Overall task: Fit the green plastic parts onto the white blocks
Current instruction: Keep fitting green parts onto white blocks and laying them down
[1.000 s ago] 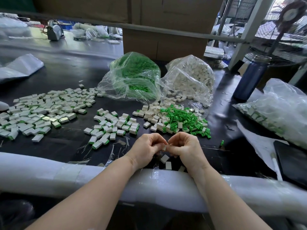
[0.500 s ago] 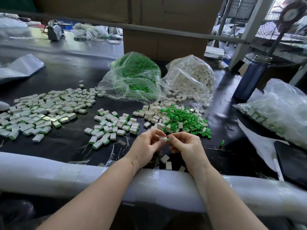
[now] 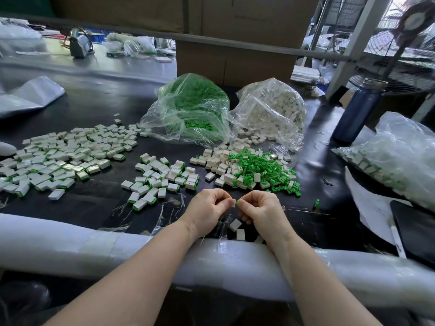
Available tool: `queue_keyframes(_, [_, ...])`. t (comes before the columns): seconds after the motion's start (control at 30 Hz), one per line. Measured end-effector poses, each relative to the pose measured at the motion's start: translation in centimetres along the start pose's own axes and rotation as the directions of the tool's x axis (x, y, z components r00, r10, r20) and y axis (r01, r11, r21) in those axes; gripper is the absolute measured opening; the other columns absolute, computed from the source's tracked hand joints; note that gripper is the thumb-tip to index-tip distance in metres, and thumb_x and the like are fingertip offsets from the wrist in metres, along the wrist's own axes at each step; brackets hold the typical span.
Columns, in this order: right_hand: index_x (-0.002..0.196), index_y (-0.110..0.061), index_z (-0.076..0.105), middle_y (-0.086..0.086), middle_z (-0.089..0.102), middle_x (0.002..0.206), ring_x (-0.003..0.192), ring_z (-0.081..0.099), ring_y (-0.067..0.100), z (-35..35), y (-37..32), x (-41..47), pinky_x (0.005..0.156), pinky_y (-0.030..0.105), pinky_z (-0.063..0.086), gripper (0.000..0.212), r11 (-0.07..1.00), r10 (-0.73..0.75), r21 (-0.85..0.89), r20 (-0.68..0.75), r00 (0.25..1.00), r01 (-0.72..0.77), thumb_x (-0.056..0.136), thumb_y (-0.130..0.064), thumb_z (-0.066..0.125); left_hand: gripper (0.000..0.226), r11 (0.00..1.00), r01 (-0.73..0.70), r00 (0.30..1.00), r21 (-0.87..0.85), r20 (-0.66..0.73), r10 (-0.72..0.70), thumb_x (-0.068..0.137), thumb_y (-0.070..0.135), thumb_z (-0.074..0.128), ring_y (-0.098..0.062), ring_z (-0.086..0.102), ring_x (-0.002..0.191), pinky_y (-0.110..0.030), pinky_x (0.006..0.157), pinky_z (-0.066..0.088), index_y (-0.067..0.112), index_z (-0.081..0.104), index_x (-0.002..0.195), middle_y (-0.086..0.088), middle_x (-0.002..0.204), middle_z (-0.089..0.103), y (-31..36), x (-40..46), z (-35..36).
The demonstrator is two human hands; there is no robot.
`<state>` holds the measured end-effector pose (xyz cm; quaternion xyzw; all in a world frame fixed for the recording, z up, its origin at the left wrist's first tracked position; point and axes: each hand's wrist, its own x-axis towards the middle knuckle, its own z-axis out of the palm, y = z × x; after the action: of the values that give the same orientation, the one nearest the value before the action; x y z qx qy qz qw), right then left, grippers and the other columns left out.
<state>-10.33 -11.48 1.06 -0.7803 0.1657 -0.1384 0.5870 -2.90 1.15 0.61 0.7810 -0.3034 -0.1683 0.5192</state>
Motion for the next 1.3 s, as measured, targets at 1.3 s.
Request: queue_keyframes(1.3, [0.069, -0.01, 0.061, 0.002, 0.059, 0.056, 0.044, 0.05, 0.003, -0.02, -0.16, -0.11, 0.047, 0.016, 0.045, 0.019, 0.999, 0.031, -0.032, 0.007, 0.999, -0.031, 0.087, -0.002, 0.06, 0.013, 0.993, -0.023, 0.999, 0.117, -0.021, 0.026, 0.091, 0.019, 0.058, -0.008, 0.047, 0.057, -0.029, 0.065, 0.043, 0.013, 0.068, 0.083, 0.008, 0.058, 0.053, -0.28, 0.03, 0.13])
